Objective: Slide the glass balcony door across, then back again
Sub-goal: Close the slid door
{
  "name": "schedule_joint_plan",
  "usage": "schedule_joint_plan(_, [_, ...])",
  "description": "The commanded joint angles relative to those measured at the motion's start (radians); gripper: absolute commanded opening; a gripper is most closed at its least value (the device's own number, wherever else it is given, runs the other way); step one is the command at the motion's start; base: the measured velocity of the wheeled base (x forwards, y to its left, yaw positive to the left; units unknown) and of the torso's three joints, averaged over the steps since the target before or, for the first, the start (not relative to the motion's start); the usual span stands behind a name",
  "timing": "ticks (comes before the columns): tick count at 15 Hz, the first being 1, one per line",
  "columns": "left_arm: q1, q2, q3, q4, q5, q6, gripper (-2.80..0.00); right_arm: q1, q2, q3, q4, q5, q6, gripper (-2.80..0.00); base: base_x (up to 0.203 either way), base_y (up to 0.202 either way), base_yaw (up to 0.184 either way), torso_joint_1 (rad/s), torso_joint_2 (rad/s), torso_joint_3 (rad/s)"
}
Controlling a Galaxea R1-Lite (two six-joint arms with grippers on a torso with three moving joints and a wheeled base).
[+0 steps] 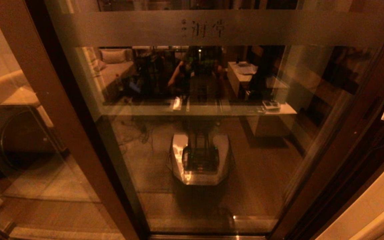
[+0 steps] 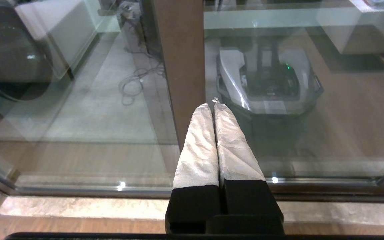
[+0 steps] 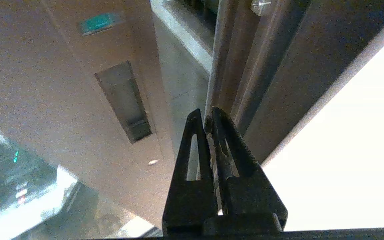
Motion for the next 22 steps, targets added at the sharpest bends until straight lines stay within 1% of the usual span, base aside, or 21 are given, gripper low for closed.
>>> schedule_joint_plan(1, [0.000,0.000,0.000,0.001,-0.001,0.000,-2.80,0.002,-0.004,0.001,-0.003,0.002,0.001,-2.80,0.000,0.000,0.000,0.000,0.00,0.000])
schedule_joint_plan(3, [0.000,0.000,0.000,0.001,0.001,0.000,-2.80,0.003,-0.002,0.001,-0.003,0.011,0.003,-2.80,0.000,0.000,0.000,0.000,0.00,0.000])
schedule_joint_plan(6, [0.000,0.000,0.000,0.001,0.001,0.000,-2.80,0.002,-0.011,0.009,-0.001,0.125,0.009,-2.80,0.000,0.000,0.000,0.000,0.00,0.000])
schedule_joint_plan(10, [0.000,0.000,0.000,0.001,0.001,0.000,-2.80,-0.010,-0.029,0.019,-0.001,0.244,0.024,-2.80,0.000,0.000,0.000,0.000,0.00,0.000])
schedule_joint_plan(16, [-0.001,0.000,0.000,0.001,0.001,0.000,-2.80,-0.020,0.008,0.002,-0.005,0.241,0.022,-2.80,0.000,0.000,0.000,0.000,0.00,0.000])
schedule_joint_plan(20, [-0.001,0.000,0.000,0.001,0.001,0.000,-2.80,-0.027,0.024,-0.022,-0.006,0.202,0.020,-2.80,0.000,0.000,0.000,0.000,0.00,0.000])
schedule_joint_plan(22, [0.000,0.000,0.000,0.001,0.001,0.000,-2.80,-0.027,0.024,-0.020,-0.006,0.157,0.015,-2.80,0.000,0.000,0.000,0.000,0.00,0.000])
